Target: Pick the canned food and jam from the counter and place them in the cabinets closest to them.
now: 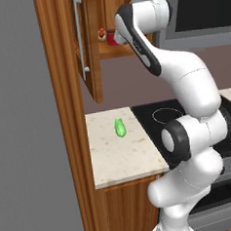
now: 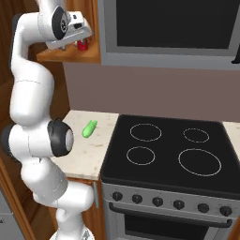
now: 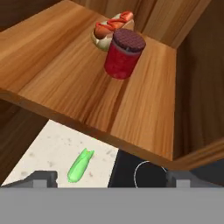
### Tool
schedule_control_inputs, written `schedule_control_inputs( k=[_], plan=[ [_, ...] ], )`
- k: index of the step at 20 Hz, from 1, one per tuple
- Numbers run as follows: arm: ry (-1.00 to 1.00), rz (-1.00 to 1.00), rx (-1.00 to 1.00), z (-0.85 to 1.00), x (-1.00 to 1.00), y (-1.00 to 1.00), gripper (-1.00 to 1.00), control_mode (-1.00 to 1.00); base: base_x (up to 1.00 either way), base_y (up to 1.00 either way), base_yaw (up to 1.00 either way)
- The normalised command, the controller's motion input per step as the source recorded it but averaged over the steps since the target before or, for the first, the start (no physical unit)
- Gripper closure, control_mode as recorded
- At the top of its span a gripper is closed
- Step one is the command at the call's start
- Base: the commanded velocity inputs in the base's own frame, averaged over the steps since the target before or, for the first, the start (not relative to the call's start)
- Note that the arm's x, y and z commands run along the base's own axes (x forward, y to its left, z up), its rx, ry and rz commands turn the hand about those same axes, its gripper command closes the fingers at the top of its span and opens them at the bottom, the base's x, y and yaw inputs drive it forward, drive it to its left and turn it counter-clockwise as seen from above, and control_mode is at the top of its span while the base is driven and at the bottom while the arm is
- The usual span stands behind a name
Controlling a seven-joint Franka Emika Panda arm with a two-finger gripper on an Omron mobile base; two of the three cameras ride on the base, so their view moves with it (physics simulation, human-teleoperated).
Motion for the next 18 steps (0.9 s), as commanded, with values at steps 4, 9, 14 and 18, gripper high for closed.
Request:
schedule_control_inputs(
  k=[4,9,14,18],
  plan=[
    [-0.14,0.0,-0.02,-0.56,-1.0,-0.23,-1.0,-1.0,0.0,0.0,0.0],
    [-0.25,0.0,0.08,-0.13,-1.0,-0.22,-1.0,-1.0,0.0,0.0,0.0],
    [-0.3,0.0,0.15,0.01,-0.98,-0.25,-1.0,-1.0,0.0,0.0,0.0],
    [-0.37,0.0,0.15,0.17,-0.81,-0.22,-1.0,-1.0,0.0,0.0,0.0]
  ],
)
